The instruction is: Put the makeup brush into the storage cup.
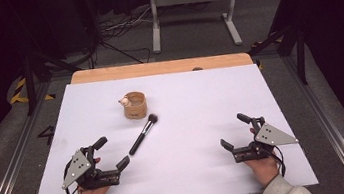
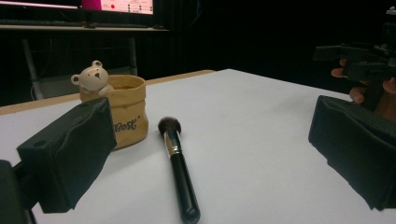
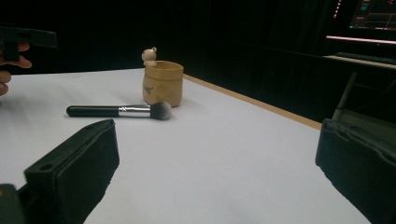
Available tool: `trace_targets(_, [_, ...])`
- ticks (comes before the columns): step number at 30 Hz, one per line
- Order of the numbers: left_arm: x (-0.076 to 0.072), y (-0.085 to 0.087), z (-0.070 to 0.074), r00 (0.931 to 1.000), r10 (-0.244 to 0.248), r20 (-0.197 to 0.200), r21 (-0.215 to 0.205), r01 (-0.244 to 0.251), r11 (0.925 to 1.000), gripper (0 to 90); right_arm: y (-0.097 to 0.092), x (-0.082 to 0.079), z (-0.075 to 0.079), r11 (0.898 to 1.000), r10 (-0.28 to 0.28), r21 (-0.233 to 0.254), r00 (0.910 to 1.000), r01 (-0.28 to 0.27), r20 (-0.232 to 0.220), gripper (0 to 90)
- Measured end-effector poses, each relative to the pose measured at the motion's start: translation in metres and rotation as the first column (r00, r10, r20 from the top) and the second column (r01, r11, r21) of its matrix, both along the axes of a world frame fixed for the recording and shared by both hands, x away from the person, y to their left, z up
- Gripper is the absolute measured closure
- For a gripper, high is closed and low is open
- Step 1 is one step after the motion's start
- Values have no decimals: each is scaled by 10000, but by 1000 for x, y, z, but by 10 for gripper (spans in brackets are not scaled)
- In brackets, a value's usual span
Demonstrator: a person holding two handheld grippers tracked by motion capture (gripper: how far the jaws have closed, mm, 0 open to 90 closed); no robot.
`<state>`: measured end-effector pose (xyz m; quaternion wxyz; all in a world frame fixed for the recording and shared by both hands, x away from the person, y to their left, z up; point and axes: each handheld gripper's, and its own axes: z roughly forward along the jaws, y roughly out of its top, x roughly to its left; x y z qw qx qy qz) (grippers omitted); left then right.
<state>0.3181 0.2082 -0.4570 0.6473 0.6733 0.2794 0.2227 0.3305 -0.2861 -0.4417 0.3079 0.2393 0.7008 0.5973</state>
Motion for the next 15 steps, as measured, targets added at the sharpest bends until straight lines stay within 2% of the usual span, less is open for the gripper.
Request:
trace_targets(3, [0,2,0,9999,89,-134,42,-89,10000,7,2,0,0,10000,69,-31,10000,-69,-25,0])
trace_targets(10, [0,-2,4,9999,152,-54,347,-150,9993,4,2,0,1,9999,98,52,9999,-97,-114,0])
trace_targets(15, [6,-10,12,9999,157,-26,418,-155,9990,1,4,-1,1,9997,145,-175,9999,-146,-86,0])
